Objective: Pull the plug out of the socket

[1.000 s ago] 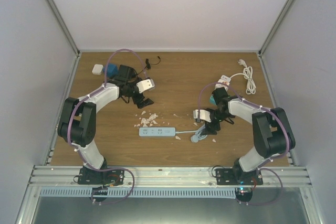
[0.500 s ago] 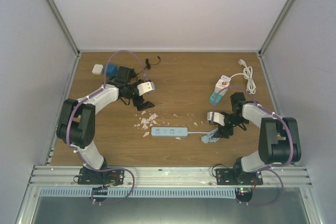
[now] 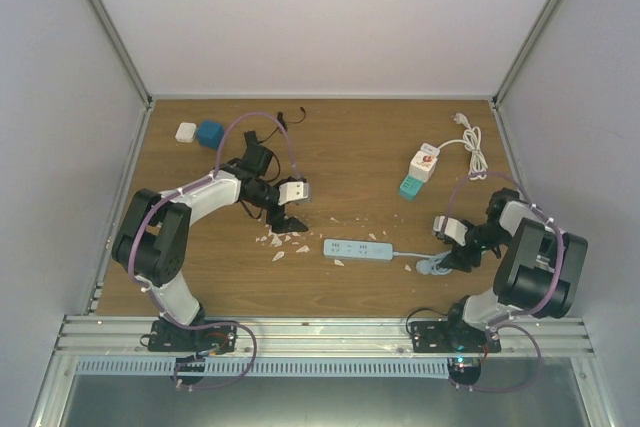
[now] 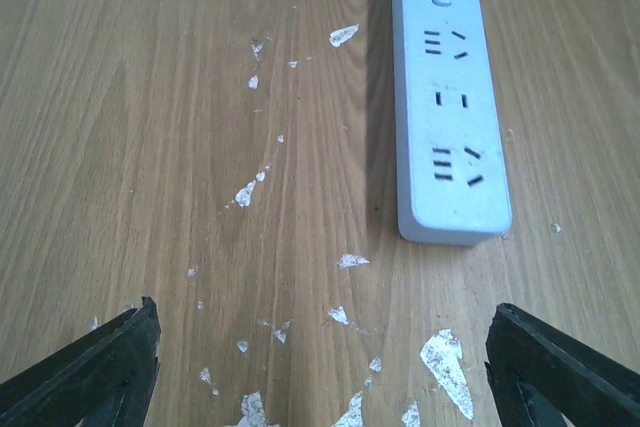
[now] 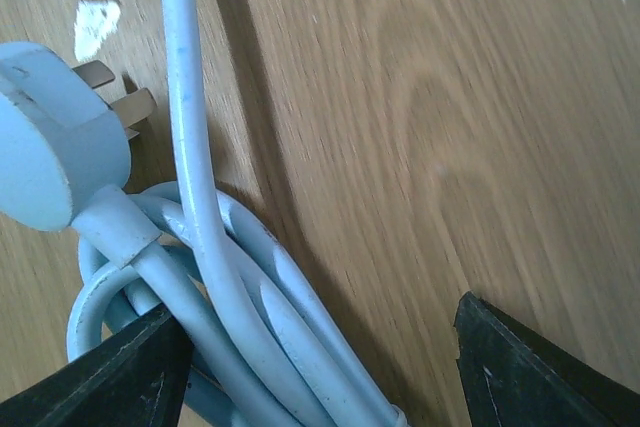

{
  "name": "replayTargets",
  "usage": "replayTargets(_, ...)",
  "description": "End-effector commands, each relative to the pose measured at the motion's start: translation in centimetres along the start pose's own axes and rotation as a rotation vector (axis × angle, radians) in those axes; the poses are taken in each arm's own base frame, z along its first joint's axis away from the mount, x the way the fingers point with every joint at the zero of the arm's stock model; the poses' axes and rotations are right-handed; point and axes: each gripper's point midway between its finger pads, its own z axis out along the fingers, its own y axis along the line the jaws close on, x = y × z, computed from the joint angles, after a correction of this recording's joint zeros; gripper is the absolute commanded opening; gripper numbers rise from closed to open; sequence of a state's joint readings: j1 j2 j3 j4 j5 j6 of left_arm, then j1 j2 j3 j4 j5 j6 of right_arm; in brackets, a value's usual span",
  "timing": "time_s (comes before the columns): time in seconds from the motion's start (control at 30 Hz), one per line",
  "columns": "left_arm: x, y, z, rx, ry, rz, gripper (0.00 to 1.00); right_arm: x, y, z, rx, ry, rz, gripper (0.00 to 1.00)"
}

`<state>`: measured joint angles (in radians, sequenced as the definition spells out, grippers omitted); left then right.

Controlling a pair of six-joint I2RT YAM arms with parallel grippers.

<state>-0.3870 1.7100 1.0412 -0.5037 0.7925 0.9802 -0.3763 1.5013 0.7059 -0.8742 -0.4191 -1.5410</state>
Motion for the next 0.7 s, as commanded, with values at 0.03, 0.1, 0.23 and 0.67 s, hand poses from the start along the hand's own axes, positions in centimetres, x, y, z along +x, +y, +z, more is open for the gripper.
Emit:
replayTargets(0.03,-1.7,-0.1,-0.4,0.024,-0.069,0.028,0.88,8.5,-1.8,-1.1,0.042,0.325,-0.035,0.73)
replayTargets(0.1,-1.8,-0.1,-0.4,0.023,-0.073,0.029,0.88,9.3,-2.3,-1.6,0.055,0.342,-0.026,0.73)
replayTargets(0.23,-2.2,0.1,-0.5,0.017,-0.084,0.023,0.88,8.3,-4.1,-3.6,0.102,0.291,-0.005,0.77)
replayTargets(0.67,-3.2,0.8,-1.6,0.007,-0.146,-0.01,0.91,-1.4,-13.4,-12.3,0.299,-0.119,0.034,0.94)
